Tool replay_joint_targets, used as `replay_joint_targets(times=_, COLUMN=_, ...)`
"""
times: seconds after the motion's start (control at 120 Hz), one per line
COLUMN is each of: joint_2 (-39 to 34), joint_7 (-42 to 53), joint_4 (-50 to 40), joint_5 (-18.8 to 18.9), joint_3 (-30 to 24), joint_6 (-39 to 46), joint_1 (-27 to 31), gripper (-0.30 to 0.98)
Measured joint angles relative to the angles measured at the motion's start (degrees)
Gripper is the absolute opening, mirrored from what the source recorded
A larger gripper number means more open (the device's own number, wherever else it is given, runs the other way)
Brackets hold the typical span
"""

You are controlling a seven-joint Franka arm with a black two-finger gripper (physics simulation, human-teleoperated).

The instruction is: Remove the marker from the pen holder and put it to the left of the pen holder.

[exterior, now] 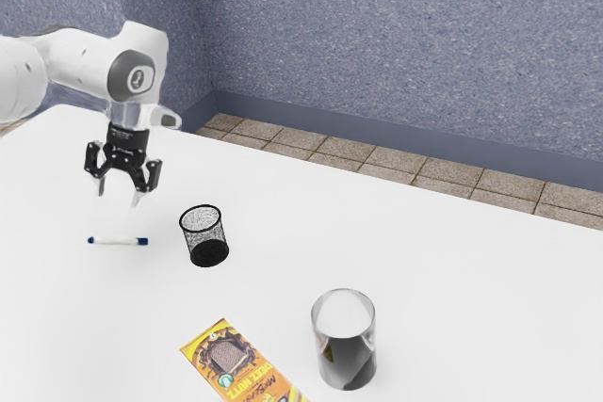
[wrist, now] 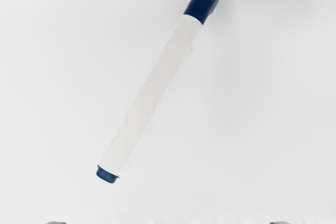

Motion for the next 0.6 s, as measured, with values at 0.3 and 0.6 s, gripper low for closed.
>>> replay_joint_targets(times=0.3, joint_2=-24.5, joint_7=5.4, joint_4=-3.3, joint_5=-8.5, joint_3=-1.0, joint_6=0.6, joint_1=-3.9, gripper=0.64)
replay_joint_targets(times=0.6, joint_2=-24.7, joint_7=11.3, joint_4=-4.4, joint_5=-9.6, joint_3=-0.4, joint_6=0.4, joint_1=-15.5, gripper=0.67)
